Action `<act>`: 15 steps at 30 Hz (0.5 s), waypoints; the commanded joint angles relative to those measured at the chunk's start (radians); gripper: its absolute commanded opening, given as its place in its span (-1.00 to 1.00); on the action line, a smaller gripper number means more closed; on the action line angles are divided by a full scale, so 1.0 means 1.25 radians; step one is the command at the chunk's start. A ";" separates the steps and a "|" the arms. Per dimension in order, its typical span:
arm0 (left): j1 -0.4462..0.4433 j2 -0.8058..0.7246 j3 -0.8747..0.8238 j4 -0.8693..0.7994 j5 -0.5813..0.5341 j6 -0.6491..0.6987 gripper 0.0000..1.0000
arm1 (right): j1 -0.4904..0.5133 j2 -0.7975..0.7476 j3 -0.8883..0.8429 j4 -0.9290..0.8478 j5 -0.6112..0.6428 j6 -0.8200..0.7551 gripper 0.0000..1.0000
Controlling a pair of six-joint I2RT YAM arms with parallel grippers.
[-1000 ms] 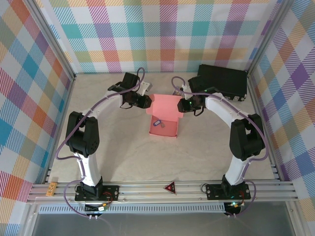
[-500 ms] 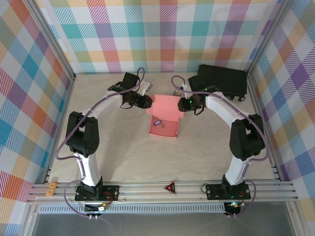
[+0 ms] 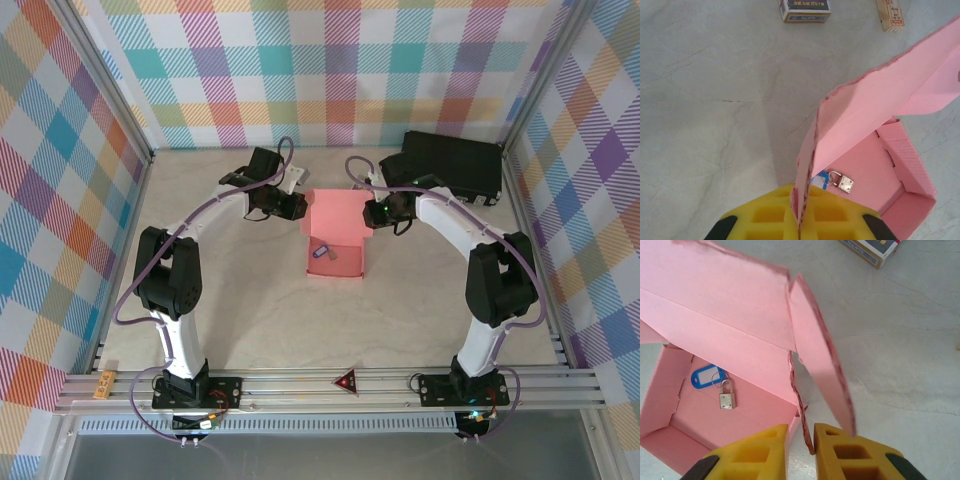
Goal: Fold the paper box
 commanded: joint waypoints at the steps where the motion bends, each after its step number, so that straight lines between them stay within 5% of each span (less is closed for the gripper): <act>1: 0.006 -0.039 -0.018 0.022 0.005 -0.001 -0.93 | 0.008 -0.007 0.020 -0.014 0.021 -0.005 -0.61; 15: 0.003 -0.122 -0.120 0.134 -0.037 -0.054 -1.00 | 0.028 -0.021 0.010 0.034 0.039 0.019 -0.84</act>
